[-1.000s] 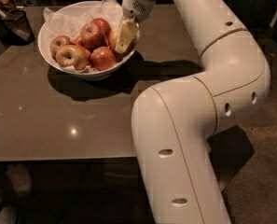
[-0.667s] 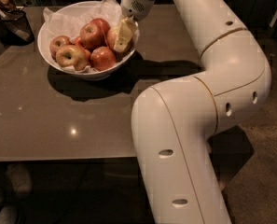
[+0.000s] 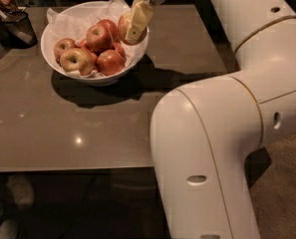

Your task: Pick apple from white bowl

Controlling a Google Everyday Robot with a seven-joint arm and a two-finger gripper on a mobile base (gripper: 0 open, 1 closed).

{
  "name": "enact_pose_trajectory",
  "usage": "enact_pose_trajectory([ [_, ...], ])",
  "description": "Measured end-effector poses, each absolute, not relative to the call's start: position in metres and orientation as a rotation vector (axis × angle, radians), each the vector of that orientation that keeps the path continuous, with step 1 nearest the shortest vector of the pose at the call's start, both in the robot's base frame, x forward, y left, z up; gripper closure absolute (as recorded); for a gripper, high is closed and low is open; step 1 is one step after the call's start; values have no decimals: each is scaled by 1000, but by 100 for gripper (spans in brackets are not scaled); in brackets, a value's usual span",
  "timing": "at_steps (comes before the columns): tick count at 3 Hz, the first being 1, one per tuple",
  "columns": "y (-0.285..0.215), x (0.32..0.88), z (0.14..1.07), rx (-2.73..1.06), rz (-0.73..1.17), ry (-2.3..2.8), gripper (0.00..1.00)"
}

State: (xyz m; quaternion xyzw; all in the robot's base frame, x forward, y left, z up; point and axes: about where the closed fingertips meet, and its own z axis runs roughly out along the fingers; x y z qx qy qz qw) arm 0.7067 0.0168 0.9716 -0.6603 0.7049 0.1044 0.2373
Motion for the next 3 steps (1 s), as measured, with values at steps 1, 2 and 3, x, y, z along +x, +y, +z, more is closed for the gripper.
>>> enact_pose_trajectory([
  [1,14,694,993,-1800,268,1915,100],
  [2,16,679,1010,-1808,273,1876,100],
  [3,23,648,1033,-1837,318,1784,100],
])
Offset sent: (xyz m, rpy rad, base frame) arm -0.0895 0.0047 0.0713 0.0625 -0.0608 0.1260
